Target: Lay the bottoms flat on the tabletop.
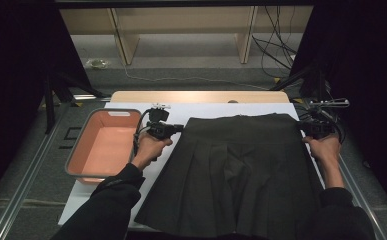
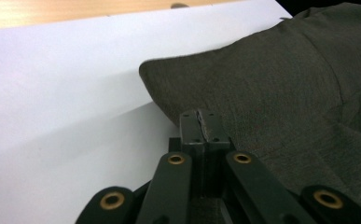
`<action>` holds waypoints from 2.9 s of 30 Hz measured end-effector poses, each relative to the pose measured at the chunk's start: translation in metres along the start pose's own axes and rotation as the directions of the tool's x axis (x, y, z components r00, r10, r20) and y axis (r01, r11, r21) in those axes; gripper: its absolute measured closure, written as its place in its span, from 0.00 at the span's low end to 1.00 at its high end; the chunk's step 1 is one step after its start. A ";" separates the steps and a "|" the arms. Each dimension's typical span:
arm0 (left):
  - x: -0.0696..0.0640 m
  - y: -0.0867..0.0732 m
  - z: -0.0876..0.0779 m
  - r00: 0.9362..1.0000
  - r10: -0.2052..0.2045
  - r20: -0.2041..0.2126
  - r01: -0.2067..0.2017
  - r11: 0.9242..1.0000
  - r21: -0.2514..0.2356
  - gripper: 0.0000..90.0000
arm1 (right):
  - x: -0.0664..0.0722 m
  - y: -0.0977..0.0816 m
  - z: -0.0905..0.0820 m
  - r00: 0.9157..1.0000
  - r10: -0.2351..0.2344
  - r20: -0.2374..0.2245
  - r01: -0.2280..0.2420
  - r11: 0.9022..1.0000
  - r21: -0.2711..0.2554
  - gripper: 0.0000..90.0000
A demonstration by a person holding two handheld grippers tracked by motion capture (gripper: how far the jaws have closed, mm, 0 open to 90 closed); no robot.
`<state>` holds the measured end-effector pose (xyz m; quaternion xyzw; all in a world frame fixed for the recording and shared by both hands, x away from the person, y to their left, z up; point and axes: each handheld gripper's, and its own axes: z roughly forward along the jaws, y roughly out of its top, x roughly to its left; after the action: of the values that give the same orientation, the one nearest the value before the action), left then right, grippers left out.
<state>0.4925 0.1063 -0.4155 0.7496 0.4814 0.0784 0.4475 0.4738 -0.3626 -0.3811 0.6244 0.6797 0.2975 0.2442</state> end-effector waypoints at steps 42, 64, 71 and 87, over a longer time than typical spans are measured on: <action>0.007 -0.023 0.068 0.997 -0.062 -0.035 0.069 0.963 0.259 0.48 | -0.013 -0.043 0.058 0.994 0.076 -0.081 -0.056 0.974 0.218 0.50; 0.002 0.039 -0.003 1.000 -0.018 0.001 0.018 1.000 -0.018 0.96 | 0.018 0.030 0.008 0.996 -0.090 -0.024 0.089 0.995 -0.034 0.96; 0.010 0.043 -0.006 0.998 -0.065 -0.020 0.064 0.997 -0.036 0.93 | 0.037 0.053 0.004 0.995 -0.095 0.006 0.095 0.992 -0.085 0.90; -0.011 -0.010 -0.005 1.000 0.020 -0.020 -0.017 0.989 0.144 0.50 | 0.058 -0.002 -0.005 0.988 -0.105 -0.114 0.109 0.994 0.026 0.57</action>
<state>0.4771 0.1018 -0.4165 0.7834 0.4837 0.0555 0.3862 0.4635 -0.3057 -0.3769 0.5730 0.7296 0.3079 0.2111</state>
